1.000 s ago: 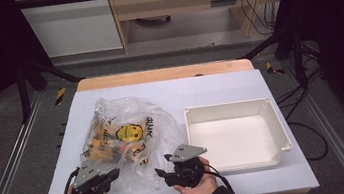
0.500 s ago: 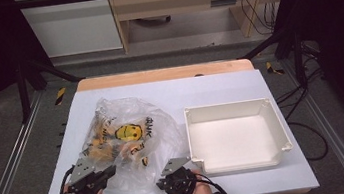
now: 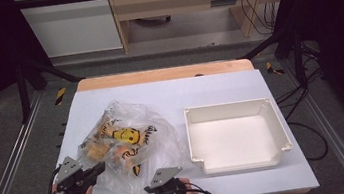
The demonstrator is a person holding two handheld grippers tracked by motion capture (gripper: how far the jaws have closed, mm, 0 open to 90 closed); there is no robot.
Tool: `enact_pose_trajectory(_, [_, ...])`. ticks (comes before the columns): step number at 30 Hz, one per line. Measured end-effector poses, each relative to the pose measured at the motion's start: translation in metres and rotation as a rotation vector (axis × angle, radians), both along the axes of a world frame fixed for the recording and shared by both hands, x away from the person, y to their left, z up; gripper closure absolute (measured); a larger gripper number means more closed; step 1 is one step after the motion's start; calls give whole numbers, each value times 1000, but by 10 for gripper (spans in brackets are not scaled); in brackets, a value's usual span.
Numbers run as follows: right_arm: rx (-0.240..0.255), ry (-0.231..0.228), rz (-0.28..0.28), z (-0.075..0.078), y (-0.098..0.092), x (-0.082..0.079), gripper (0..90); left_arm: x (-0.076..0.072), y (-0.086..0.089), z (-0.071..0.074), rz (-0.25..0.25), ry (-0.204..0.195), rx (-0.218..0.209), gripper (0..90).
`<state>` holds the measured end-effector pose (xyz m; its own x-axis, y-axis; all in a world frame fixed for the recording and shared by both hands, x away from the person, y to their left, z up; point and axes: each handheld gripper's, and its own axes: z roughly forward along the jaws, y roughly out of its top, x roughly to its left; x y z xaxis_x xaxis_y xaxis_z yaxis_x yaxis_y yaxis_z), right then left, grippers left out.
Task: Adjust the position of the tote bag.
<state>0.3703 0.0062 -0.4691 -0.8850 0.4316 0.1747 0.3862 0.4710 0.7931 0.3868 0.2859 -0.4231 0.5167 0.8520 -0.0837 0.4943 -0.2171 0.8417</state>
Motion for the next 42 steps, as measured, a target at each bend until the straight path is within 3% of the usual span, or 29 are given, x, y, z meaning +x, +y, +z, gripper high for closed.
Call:
enact_pose_trajectory(4, [55, -71, -106, 29, -29, 13, 573, 0, 2, 1, 2, -2, -1, 900])
enact_pose_trajectory(10, [42, -202, -306, 61, -70, 33, 497, -1, -1, 1, -16, -8, 4, 900])
enact_pose_trajectory(12, [32, -219, -372, 66, -81, 42, 481, -1, -2, 1, -19, -7, 2, 900])
enact_pose_trajectory(14, [17, -205, -407, 65, -86, 50, 474, -1, -2, 1, -22, -6, 3, 900])
enact_pose_trajectory(18, [-51, -180, -423, 54, -84, 58, 478, -2, -1, 1, -28, -8, -3, 900])
enact_pose_trajectory(23, [-101, -193, -419, 48, -78, 62, 544, -3, -3, 2, -38, -14, -7, 900])
enact_pose_trajectory(28, [-139, -160, -431, 41, -74, 66, 663, -3, -6, 2, -56, -17, 2, 900])
enact_pose_trajectory(33, [-165, -115, -429, 38, -73, 68, 851, -4, -9, 1, -67, -33, 19, 899])
enact_pose_trajectory(35, [-179, -107, -427, 37, -73, 68, 894, -4, -9, 1, -61, -48, 26, 804])
enact_pose_trajectory(37, [-176, -108, -422, 38, -74, 67, 900, -6, -3, 5, -9, -114, -13, 654])
enact_pose_trajectory(39, [-166, -103, -419, 40, -76, 66, 900, -6, 3, 9, 39, -155, -19, 569])
enact_pose_trajectory(42, [-156, -98, -414, 44, -77, 62, 900, -6, 14, 12, 104, -192, -61, 472])
